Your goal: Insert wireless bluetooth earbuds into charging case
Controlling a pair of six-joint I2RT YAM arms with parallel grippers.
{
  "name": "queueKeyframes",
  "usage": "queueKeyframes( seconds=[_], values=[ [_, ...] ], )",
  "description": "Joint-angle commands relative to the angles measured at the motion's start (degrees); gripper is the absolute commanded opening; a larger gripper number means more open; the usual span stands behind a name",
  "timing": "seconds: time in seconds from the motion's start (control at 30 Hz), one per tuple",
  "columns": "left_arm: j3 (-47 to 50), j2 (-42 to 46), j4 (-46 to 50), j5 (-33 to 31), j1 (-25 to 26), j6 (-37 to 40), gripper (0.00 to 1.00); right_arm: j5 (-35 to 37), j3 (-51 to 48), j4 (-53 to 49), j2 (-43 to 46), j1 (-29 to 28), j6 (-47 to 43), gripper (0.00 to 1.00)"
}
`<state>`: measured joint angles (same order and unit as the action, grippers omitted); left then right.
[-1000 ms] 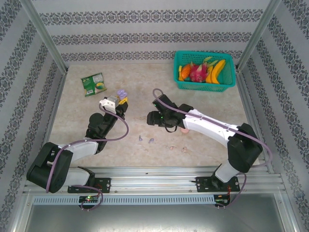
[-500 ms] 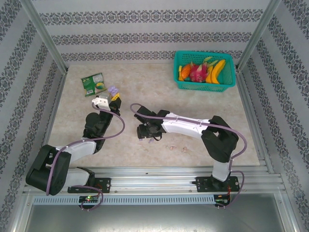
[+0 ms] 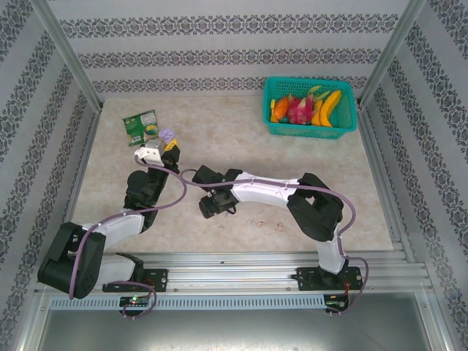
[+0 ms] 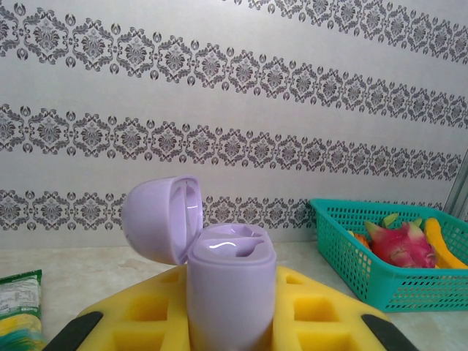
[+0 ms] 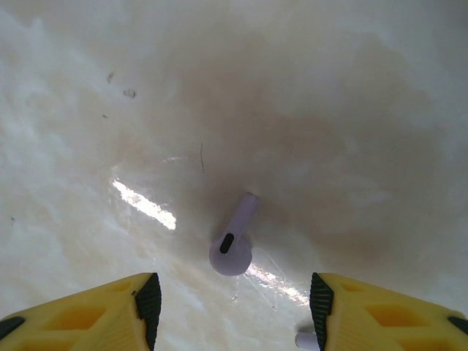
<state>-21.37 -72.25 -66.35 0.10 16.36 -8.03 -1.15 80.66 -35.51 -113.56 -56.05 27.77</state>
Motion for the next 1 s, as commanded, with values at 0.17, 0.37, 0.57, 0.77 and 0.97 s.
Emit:
queueKeyframes(
  seconds=[0.17,0.37,0.57,0.77,0.97],
  values=[
    [-0.6,1.8,-0.5,-0.2,-1.0,-1.0,0.00,1.9,2.5,-3.0,-3.8,-0.5,-4.0,0.59],
    [-0.6,1.7,-0.3,-0.1,-1.1,-1.2,0.00,3.0,4.6,-4.5,-5.4,0.8,-5.1,0.57],
    [-0.7,1.2,-0.4,0.6,-1.0,-1.7,0.00,4.4,5.1,-5.1,-4.4,4.1,-4.3,0.55],
    [-0.7,1.5,-0.1,1.1,-1.1,-1.7,0.00,4.3,5.1,-4.9,-2.6,7.4,-3.4,0.54],
    [-0.3,1.8,0.1,1.6,-1.0,-2.4,0.00,4.5,3.8,-4.4,0.3,8.9,-2.1,0.55]
  ],
)
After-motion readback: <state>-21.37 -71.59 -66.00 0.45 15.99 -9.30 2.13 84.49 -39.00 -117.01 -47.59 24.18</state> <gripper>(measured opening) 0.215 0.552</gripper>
